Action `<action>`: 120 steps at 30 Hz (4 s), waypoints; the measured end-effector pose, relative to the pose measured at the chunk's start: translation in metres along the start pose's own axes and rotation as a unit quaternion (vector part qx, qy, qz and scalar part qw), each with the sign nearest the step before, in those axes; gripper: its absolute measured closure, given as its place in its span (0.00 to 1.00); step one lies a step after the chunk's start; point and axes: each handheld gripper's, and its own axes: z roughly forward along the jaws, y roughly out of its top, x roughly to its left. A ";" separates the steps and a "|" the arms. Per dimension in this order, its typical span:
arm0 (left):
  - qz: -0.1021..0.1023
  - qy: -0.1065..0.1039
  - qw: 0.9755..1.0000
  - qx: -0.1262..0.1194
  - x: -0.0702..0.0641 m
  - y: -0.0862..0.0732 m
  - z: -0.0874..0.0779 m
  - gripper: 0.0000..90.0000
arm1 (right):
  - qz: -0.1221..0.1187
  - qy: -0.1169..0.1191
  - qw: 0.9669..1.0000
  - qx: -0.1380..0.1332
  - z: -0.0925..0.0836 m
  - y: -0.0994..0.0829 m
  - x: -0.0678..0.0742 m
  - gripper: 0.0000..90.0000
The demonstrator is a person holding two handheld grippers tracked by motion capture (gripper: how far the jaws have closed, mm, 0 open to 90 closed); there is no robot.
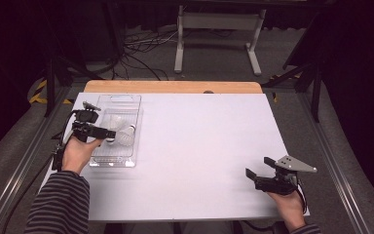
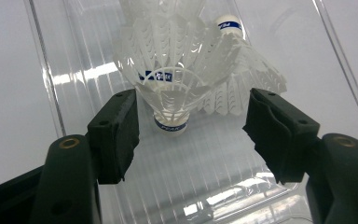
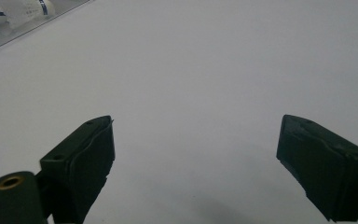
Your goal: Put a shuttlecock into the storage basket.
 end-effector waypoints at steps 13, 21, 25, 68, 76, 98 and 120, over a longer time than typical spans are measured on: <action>0.015 0.017 0.999 -0.026 -0.008 -0.004 -0.011 0.33 | 0.000 0.001 1.000 0.000 0.000 0.000 0.000 0.13; 0.020 0.012 0.999 -0.035 -0.008 -0.007 -0.016 0.31 | 0.000 0.001 1.000 0.000 0.000 0.000 0.000 0.13; 0.026 0.013 0.999 -0.042 -0.010 -0.010 -0.019 0.31 | -0.001 0.001 1.000 0.000 0.000 0.000 0.000 0.13; 0.053 -0.002 0.994 -0.093 -0.017 -0.036 -0.037 0.28 | 0.003 0.001 1.000 -0.004 -0.001 0.000 -0.001 0.13; 0.059 -0.004 0.993 -0.104 -0.017 -0.041 -0.041 0.27 | 0.003 0.001 1.000 -0.005 -0.001 0.000 -0.001 0.13; 0.070 -0.016 0.991 -0.114 -0.023 -0.053 -0.053 0.27 | 0.003 0.001 1.000 -0.005 -0.001 0.000 0.000 0.13; 0.080 -0.028 0.988 -0.130 -0.031 -0.070 -0.057 0.24 | 0.004 0.001 1.000 -0.006 -0.001 0.000 0.000 0.13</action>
